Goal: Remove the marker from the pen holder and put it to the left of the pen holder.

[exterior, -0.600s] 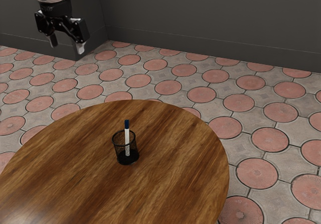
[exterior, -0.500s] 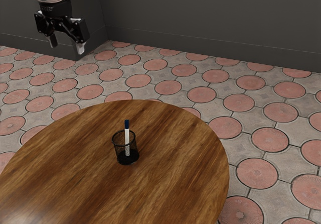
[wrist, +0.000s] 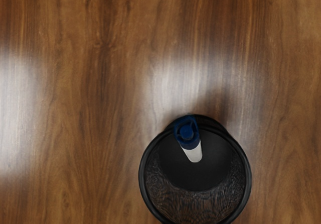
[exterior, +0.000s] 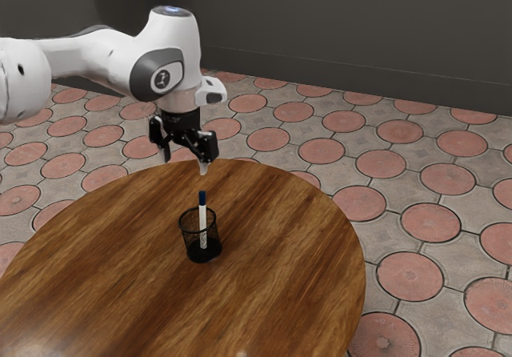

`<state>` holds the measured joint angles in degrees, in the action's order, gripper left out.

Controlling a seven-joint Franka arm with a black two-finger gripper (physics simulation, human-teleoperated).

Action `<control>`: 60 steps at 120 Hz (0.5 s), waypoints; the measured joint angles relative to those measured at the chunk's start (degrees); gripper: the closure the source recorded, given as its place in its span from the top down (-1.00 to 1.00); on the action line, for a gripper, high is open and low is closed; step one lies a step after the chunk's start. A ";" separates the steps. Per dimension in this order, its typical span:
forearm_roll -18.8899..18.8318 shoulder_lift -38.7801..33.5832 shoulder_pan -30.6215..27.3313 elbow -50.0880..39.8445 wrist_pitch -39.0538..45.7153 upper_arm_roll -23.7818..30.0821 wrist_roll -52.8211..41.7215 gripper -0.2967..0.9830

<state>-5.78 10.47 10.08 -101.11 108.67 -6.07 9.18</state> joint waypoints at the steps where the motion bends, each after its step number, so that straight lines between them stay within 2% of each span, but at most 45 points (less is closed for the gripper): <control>1: 0.09 0.22 -0.02 -0.09 0.42 0.00 0.08 0.54; 25: 2.77 4.21 -0.11 -0.96 8.31 0.00 1.71 0.54; 49: 3.97 6.83 -1.17 -1.26 11.92 0.00 2.81 0.54; 60: 4.21 4.56 -1.27 -6.76 13.81 0.01 3.16 0.54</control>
<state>-1.57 15.03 8.81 -107.87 122.49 -6.06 12.34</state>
